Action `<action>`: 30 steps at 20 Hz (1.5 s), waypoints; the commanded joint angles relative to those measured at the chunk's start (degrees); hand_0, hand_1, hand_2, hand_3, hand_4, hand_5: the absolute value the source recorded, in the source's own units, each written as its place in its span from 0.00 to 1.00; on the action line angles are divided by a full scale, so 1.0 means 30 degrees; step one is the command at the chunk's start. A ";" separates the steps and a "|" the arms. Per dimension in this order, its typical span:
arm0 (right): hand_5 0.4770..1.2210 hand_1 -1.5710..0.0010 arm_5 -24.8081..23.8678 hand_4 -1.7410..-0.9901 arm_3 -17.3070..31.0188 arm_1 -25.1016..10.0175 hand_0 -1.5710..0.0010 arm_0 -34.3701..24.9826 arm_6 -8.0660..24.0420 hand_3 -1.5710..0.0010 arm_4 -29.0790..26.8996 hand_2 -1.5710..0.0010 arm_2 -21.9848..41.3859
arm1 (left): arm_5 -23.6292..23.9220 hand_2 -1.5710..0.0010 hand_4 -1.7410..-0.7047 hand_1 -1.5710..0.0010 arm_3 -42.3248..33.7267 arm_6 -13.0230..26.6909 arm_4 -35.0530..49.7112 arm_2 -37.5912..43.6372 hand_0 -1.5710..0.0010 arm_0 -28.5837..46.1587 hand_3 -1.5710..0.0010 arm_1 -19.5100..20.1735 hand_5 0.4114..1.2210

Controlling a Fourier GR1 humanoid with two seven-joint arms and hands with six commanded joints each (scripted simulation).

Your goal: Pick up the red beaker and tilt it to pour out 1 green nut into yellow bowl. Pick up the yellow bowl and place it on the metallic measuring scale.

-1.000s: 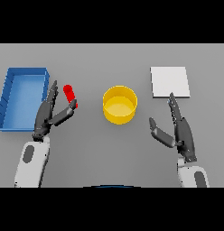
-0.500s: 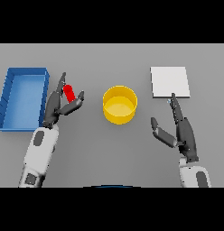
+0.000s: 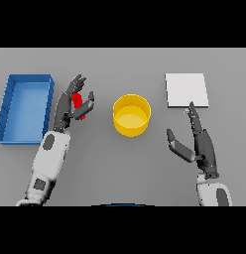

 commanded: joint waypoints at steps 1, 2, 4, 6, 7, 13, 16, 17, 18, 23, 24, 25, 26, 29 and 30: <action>0.28 1.00 -0.0015 0.66 -0.0011 0.0013 1.00 0.0056 -0.0035 1.00 -0.0023 1.00 -0.0020 | 0.0224 0.62 0.31 0.61 0.0192 0.0206 0.0025 0.0078 0.64 -0.0175 0.73 -0.0186 0.55; 0.29 1.00 -0.0041 0.66 0.0147 -0.0004 1.00 -0.0217 0.0276 1.00 0.0078 1.00 -0.0015 | 0.0310 0.49 0.25 0.49 0.0493 -0.0041 -0.0021 0.0149 0.51 -0.0366 0.63 -0.0234 0.64; 0.29 1.00 -0.0054 0.67 -0.0051 0.0113 1.00 0.0022 0.0031 1.00 0.0083 1.00 0.0100 | 0.0214 0.32 0.17 0.31 0.0981 -0.1831 -0.0052 0.0238 0.33 -0.0406 0.43 -0.0353 0.77; 0.28 1.00 -0.0242 0.68 0.0383 0.0248 1.00 -0.0411 0.0425 1.00 0.0195 1.00 0.0042 | 0.0210 0.20 0.16 0.20 0.1306 -0.1805 0.0095 0.0341 0.21 -0.0723 0.29 -0.0382 0.85; 0.28 1.00 -0.0219 0.68 0.0270 0.0325 1.00 -0.0352 0.0217 1.00 0.0184 1.00 0.0137 | 0.0384 0.16 0.13 0.16 0.1612 -0.2201 0.0180 0.0484 0.17 -0.0857 0.23 -0.0440 0.87; 0.25 1.00 -0.0289 0.77 0.0592 0.0006 1.00 -0.0451 -0.0262 1.00 0.0474 1.00 0.0041 | 0.0718 0.04 0.03 0.04 0.0295 -0.1036 0.0192 0.0237 0.04 -0.0970 0.06 -0.0127 0.88; 0.24 1.00 -0.0669 0.83 0.0362 -0.0022 1.00 -0.0055 -0.0356 1.00 0.1192 1.00 0.0271 | 0.0326 0.02 0.02 0.02 -0.0995 -0.0052 -0.0515 -0.0670 0.02 -0.1150 0.03 0.0619 0.88; 0.24 1.00 -0.0742 0.84 0.0463 0.0059 1.00 -0.0208 -0.0364 1.00 0.1249 1.00 0.0296 | 0.0227 0.02 0.01 0.02 -0.1109 0.0444 -0.1068 -0.1131 0.02 -0.1433 0.03 0.0973 0.89; 0.24 1.00 -0.0862 0.85 0.0556 0.0007 1.00 -0.0409 -0.0179 1.00 0.1383 1.00 0.0235 | 0.0101 0.01 0.01 0.01 -0.1666 0.0787 -0.1825 -0.1863 0.01 -0.1553 0.02 0.1364 0.89; 0.26 1.00 -0.0584 0.86 0.0311 -0.0107 1.00 -0.0246 -0.0431 1.00 0.1153 1.00 0.0243 | -0.0919 0.01 0.01 0.01 -0.2895 0.2927 -0.5110 -0.4839 0.01 -0.2132 0.01 0.3081 0.88; 0.26 1.00 -0.0489 0.86 0.0397 -0.0180 1.00 -0.0323 -0.0196 1.00 0.1161 1.00 0.0244 | -0.1040 0.01 0.01 0.01 -0.3057 0.3208 -0.5335 -0.5131 0.01 -0.2171 0.01 0.3104 0.88; 0.25 1.00 -0.0548 0.86 0.0356 -0.0272 1.00 -0.0031 -0.0426 1.00 0.1355 1.00 0.0294 | -0.1128 0.01 0.01 0.01 -0.3199 0.3434 -0.5517 -0.5367 0.01 -0.2193 0.01 0.3116 0.88; 0.25 1.00 -0.0489 0.86 0.0264 -0.0246 1.00 -0.0286 0.0051 1.00 0.1152 1.00 0.0185 | -0.1210 0.01 0.01 0.01 -0.3277 0.3649 -0.5681 -0.5576 0.01 -0.2240 0.01 0.3136 0.90; 0.27 1.00 -0.0251 0.87 0.0451 -0.0165 1.00 -0.0196 -0.0509 1.00 0.0976 1.00 0.0296 | -0.2131 0.00 0.00 0.00 -0.3197 0.4892 -0.7732 -0.7335 0.00 -0.3579 0.01 0.3892 0.91; 0.28 1.00 -0.0189 0.90 0.0229 -0.0271 1.00 -0.0193 -0.0454 1.00 0.0916 1.00 0.0249 | -0.2475 0.00 0.00 0.00 -0.2875 0.5147 -0.8543 -0.8068 0.00 -0.4096 0.00 0.4039 0.92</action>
